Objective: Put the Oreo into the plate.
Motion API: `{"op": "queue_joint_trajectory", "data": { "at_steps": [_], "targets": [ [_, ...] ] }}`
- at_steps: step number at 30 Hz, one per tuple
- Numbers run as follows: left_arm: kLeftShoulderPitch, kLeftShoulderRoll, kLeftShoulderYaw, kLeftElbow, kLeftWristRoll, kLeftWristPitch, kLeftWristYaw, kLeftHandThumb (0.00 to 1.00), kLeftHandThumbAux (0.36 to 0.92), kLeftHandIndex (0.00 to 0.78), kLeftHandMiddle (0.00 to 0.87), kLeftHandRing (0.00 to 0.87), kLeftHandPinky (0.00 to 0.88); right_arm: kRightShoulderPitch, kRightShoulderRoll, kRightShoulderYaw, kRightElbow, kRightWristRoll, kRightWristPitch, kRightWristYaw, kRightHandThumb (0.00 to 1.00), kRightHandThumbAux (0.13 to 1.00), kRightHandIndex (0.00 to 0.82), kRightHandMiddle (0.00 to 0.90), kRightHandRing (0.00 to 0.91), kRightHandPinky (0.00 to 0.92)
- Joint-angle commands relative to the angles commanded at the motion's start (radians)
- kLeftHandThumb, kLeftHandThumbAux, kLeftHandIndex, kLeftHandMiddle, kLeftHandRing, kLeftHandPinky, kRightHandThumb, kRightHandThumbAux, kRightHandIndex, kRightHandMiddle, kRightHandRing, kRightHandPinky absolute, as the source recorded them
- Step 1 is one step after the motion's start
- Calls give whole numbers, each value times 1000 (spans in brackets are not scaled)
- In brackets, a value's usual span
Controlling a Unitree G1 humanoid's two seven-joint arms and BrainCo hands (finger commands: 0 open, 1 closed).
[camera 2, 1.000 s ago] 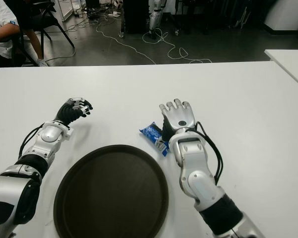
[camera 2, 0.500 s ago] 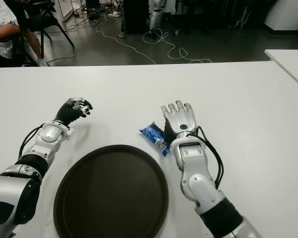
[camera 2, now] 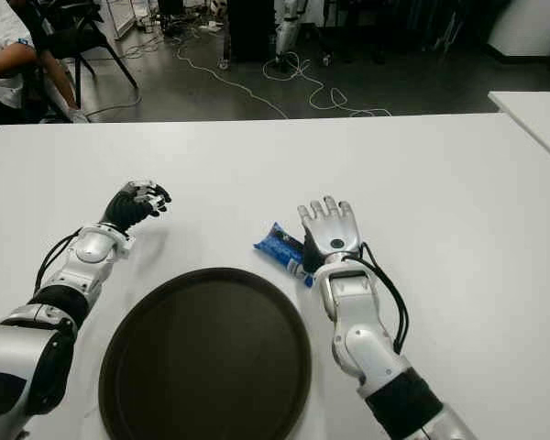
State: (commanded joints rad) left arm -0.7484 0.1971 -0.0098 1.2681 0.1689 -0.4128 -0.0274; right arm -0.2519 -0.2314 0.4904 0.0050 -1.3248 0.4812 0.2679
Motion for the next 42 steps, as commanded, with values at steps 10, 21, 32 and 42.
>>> {"op": "queue_joint_trajectory", "data": {
  "at_steps": [10, 21, 32, 42],
  "targets": [
    [-5, 2, -10, 2, 10, 22, 6, 941, 655, 473, 432, 456, 417, -9, -1, 3, 29, 15, -5, -29, 0, 753, 0, 0, 0, 0],
    [-8, 0, -9, 3, 8, 25, 6, 941, 654, 474, 437, 451, 407, -28, 5, 1, 55, 34, 0, -43, 0, 766, 0, 0, 0, 8],
    [-13, 1, -16, 9, 18, 24, 16, 941, 655, 477, 431, 452, 391, -50, 7, -4, 89, 51, 5, -67, 0, 767, 0, 1, 0, 18],
    [-17, 1, -24, 10, 32, 35, 33, 941, 655, 482, 431, 445, 376, -68, 4, -22, 118, 90, 6, -79, 0, 767, 3, 7, 0, 22]
  ]
}}
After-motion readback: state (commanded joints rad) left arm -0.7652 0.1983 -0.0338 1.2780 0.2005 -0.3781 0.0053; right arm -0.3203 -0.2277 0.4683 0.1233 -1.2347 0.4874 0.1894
